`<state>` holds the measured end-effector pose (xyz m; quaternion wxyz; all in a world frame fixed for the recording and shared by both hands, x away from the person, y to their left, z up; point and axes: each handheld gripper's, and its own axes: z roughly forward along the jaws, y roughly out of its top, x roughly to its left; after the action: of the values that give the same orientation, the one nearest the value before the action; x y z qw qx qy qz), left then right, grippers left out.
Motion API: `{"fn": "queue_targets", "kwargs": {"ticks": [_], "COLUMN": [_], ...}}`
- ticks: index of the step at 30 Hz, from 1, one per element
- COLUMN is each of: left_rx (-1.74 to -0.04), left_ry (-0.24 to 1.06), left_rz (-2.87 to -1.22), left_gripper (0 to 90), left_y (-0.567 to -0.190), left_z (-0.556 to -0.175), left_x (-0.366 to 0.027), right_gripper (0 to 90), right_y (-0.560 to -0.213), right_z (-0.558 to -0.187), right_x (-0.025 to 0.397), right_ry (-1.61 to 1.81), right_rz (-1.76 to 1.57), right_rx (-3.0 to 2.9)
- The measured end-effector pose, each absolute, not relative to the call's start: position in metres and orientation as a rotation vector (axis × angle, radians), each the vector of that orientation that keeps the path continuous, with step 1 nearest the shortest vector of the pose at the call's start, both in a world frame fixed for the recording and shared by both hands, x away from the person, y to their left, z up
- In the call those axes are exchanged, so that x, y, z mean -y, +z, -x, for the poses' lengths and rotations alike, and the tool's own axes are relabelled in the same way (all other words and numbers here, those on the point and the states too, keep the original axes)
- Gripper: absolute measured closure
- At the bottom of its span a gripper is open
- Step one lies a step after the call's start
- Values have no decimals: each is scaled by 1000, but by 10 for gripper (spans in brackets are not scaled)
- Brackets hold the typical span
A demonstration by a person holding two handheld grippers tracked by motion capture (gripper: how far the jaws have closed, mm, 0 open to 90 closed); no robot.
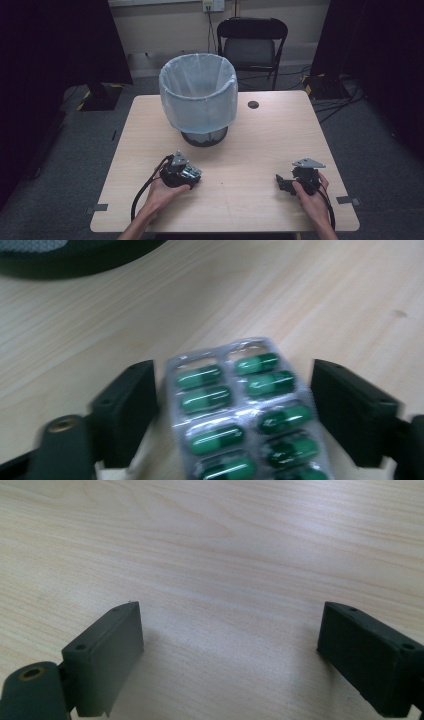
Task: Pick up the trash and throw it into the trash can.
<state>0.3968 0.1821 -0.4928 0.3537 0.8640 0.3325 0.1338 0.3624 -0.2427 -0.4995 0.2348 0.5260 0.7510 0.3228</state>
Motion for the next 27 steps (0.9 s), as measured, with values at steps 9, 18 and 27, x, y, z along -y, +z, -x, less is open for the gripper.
{"fn": "queue_targets", "kwargs": {"ticks": [9,18,27], "left_rx": [-799,-813,-833], "left_ry": [331,268,223], "left_rz": [-2237,-2185,-2076], "left_gripper": [340,341,341], "left_y": [-492,-491,-475], "left_z": [-396,-400,-401], "left_x": [-185,-188,-198], "right_gripper": [101,101,101], "right_y": [-500,-500,-500], "right_z": [-362,-362,-362], "right_x": [243,243,243], "right_ry": [886,886,886], "right_rz": [-1444,-1444,-1444], "right_rx": [-2061,-2061,-2061]}}
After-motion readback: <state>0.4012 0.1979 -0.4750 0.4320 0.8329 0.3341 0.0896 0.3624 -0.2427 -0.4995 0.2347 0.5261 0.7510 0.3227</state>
